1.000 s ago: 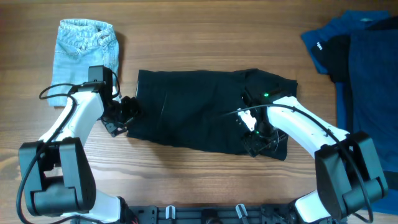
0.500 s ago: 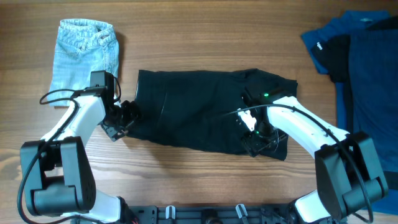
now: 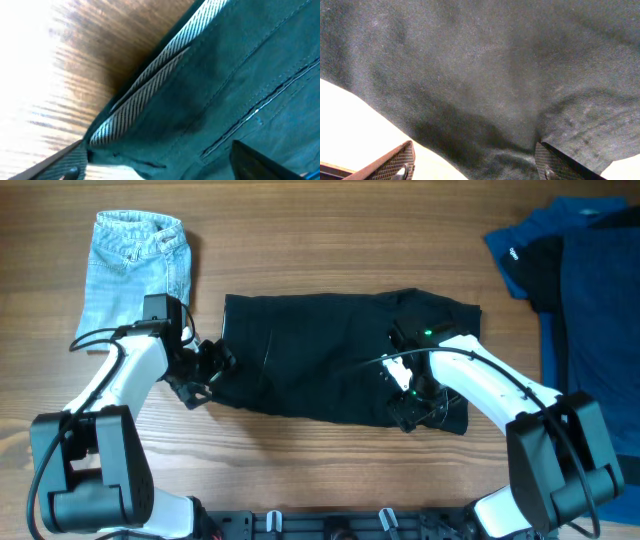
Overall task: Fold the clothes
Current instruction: 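Reach the left gripper to the trousers' left waistband corner and grasp it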
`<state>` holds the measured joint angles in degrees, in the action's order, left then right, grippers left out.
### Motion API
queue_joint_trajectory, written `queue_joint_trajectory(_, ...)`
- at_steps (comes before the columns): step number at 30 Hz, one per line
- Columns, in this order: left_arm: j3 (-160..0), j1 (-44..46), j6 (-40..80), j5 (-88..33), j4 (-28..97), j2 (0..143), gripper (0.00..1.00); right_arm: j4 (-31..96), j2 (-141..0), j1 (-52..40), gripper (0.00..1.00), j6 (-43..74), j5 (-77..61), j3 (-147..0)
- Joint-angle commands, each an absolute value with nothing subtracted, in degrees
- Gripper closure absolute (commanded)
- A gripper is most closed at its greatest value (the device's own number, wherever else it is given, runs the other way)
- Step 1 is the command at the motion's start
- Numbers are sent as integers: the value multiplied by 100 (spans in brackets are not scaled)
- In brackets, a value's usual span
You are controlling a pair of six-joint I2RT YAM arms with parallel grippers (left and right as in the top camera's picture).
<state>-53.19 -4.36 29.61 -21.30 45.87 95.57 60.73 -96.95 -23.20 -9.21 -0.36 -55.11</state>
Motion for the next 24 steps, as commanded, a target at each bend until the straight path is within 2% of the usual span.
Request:
queue_joint_trajectory(1,-5546,-462,2998,-2296,4753,9437,5,6060,-9762,-2344,23,-888,21,-5555)
queue_joint_trajectory(8,-5686,-434,2877,-2534,4904,9439,4,6031,-9762,-2344,22,-891,21,-5555)
queue_joint_trajectory(11,-5677,-178,2877,-2547,4860,9450,15,6025,-9762,-2344,22,-888,21,-5555)
queue_joint_trajectory(17,-5511,373,2971,-2303,4652,9472,12,6029,-9762,-2344,22,-888,21,-5555)
queue_joint_trajectory(24,-5507,440,3074,-2025,4716,9472,10,6025,-9762,-2344,22,-891,21,-5555)
